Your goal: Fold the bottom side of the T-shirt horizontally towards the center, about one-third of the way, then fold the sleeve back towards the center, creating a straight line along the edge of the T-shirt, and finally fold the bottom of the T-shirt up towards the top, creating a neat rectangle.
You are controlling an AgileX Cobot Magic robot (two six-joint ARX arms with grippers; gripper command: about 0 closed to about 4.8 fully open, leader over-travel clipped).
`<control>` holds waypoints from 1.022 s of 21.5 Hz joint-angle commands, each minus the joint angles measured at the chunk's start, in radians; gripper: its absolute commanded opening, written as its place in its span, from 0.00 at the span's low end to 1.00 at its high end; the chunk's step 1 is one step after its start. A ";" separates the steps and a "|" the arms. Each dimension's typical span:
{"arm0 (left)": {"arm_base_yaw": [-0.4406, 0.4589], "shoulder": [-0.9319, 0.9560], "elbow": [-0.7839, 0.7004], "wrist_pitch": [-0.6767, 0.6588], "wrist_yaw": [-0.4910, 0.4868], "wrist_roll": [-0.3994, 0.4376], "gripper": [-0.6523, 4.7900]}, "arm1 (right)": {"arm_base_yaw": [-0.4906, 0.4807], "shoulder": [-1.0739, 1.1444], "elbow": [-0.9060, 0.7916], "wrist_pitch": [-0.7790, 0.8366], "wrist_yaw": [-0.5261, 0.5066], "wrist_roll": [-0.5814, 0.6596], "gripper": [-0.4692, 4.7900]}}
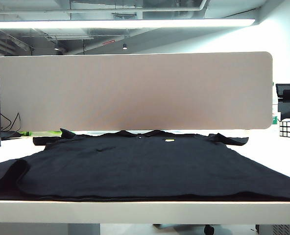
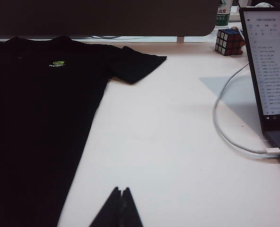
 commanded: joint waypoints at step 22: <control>0.000 0.140 0.063 0.198 0.042 -0.476 0.11 | 0.000 0.114 0.121 -0.015 -0.230 0.220 0.08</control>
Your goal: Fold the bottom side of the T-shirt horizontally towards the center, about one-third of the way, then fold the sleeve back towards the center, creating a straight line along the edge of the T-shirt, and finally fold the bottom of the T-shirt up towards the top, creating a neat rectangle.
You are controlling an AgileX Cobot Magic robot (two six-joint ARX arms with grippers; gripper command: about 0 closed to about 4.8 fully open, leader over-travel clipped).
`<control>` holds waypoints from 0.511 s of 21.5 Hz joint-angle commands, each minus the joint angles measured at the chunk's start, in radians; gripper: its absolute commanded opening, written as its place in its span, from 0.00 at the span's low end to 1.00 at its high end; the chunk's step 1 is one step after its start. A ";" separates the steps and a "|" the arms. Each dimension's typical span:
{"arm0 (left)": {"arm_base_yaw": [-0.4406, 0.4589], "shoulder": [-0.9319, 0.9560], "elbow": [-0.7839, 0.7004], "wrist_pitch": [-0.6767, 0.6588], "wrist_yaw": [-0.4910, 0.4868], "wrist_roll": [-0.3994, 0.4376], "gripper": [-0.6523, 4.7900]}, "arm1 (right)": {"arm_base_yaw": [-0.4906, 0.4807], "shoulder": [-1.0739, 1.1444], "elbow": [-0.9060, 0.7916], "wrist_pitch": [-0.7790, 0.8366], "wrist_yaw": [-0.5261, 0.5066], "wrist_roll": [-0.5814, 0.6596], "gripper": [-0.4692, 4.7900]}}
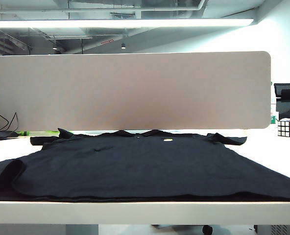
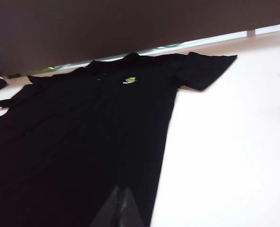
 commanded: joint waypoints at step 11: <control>0.067 0.494 0.302 -0.201 0.171 -0.076 0.11 | -0.001 0.579 0.425 -0.322 -0.068 0.001 0.08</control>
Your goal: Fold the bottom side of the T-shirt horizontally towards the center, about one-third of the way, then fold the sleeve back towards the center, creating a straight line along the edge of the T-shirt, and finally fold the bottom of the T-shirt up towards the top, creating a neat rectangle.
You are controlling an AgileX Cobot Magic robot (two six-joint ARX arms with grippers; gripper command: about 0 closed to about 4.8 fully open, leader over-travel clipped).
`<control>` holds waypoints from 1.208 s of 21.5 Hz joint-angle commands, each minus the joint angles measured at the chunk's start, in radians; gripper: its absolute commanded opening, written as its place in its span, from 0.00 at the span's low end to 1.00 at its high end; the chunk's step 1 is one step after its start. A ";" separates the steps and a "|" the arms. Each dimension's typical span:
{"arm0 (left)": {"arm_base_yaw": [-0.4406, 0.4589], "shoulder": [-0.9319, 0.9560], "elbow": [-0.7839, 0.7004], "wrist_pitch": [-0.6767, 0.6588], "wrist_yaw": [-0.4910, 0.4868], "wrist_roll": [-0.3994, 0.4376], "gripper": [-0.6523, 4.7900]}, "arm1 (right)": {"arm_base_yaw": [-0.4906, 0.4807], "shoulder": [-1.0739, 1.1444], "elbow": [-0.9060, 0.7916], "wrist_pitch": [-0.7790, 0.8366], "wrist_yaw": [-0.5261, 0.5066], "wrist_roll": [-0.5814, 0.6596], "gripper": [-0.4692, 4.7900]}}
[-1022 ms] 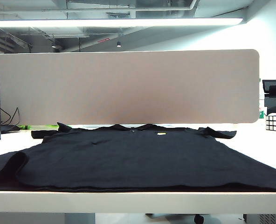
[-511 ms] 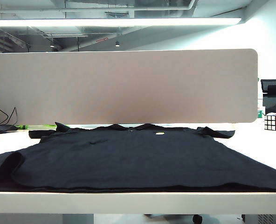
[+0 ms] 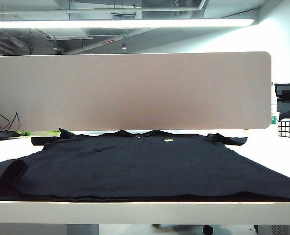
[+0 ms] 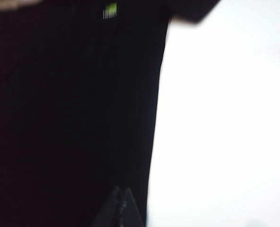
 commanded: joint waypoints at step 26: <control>0.702 0.676 0.112 -0.149 0.961 0.076 0.37 | -0.426 0.688 0.176 -0.183 -0.723 -0.050 0.31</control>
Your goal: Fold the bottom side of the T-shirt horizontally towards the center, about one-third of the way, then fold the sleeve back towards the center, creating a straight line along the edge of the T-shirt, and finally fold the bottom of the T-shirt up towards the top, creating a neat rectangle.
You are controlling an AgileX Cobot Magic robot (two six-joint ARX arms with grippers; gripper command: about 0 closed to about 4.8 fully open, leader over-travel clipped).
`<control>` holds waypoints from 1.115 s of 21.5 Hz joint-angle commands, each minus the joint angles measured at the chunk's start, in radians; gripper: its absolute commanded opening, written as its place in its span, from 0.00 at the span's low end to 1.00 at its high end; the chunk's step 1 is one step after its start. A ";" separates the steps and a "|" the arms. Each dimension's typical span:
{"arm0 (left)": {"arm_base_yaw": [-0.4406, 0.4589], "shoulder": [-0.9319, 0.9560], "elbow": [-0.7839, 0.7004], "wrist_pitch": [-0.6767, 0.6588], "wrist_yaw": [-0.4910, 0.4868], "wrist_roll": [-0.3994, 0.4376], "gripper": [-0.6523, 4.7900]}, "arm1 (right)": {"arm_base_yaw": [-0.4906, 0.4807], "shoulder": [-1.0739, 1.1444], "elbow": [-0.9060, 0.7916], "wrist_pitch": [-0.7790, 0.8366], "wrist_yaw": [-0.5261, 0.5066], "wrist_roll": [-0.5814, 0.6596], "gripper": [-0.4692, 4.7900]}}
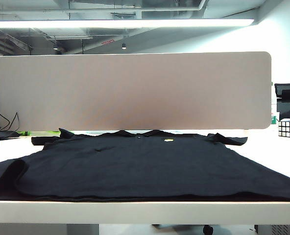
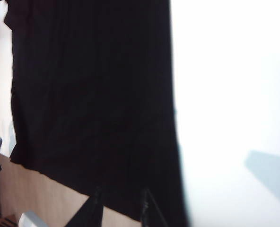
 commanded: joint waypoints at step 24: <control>-0.171 0.058 0.148 -0.344 -0.312 0.273 0.39 | 0.060 0.109 -0.001 -0.111 0.203 -0.100 0.49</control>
